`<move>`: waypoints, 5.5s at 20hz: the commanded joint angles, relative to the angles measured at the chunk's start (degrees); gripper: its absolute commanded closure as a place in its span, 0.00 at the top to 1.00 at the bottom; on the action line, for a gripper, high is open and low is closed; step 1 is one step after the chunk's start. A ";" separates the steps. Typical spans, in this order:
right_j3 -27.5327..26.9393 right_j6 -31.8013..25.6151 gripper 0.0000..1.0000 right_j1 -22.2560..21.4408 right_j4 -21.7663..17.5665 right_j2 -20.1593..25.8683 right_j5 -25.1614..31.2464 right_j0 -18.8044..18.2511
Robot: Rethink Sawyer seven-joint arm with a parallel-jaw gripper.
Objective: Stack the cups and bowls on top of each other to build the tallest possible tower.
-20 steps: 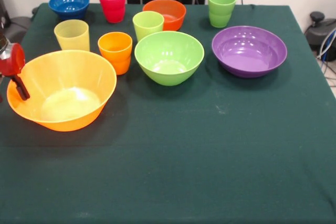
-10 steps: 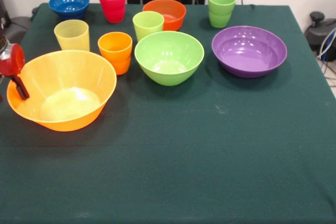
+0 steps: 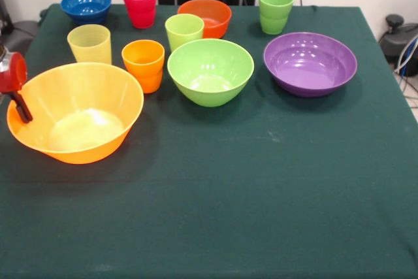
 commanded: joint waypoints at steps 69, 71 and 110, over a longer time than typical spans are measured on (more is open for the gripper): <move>3.27 -15.51 1.00 -3.46 -2.91 0.56 5.30 1.01; 3.66 -15.13 1.00 -3.66 -2.82 0.58 4.76 0.83; 8.15 -12.55 1.00 -3.78 -4.03 0.36 -0.65 0.04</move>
